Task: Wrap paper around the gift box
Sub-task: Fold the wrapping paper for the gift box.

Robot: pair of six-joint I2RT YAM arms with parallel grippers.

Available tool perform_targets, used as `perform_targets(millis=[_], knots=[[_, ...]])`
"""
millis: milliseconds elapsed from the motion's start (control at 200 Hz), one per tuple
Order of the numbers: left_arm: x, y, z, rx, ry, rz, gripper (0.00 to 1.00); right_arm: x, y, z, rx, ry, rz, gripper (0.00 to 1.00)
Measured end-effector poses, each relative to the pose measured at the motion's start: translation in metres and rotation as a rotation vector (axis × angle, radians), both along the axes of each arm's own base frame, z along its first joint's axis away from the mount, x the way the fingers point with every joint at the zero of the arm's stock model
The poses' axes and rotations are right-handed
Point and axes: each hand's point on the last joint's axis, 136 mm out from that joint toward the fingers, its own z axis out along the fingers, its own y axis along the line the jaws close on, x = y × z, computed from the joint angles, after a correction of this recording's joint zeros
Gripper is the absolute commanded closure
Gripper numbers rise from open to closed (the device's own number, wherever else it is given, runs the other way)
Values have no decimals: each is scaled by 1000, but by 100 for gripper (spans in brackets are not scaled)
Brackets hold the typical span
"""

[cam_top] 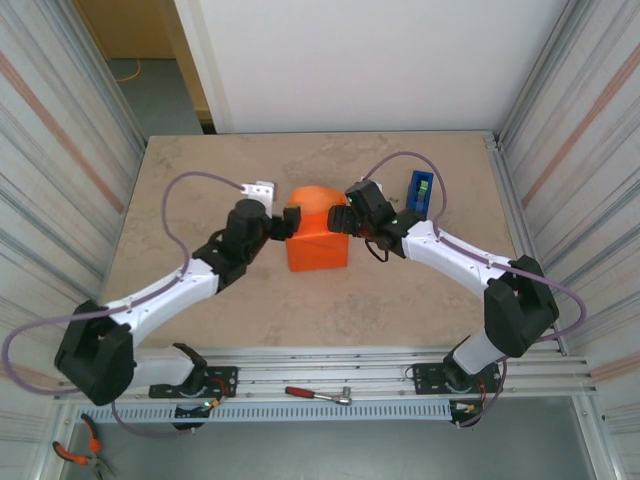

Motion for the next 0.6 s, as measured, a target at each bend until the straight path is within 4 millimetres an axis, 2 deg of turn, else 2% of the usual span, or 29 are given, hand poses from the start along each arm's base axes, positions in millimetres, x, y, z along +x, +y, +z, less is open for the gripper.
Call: perform_targets(millis=[120, 225, 311, 596], knots=[[0, 9, 36, -60, -16, -1, 21, -1, 2, 0, 7, 1, -3, 15], [-5, 1, 50, -67, 15, -49, 23, -2, 2, 0, 5, -1, -6, 15], [-11, -3, 46, -55, 64, -85, 24, -2, 2, 0, 1, -4, -12, 15], [-29, -15, 9, -14, 181, -159, 28, -3, 2, -1, 2, -7, -31, 15]])
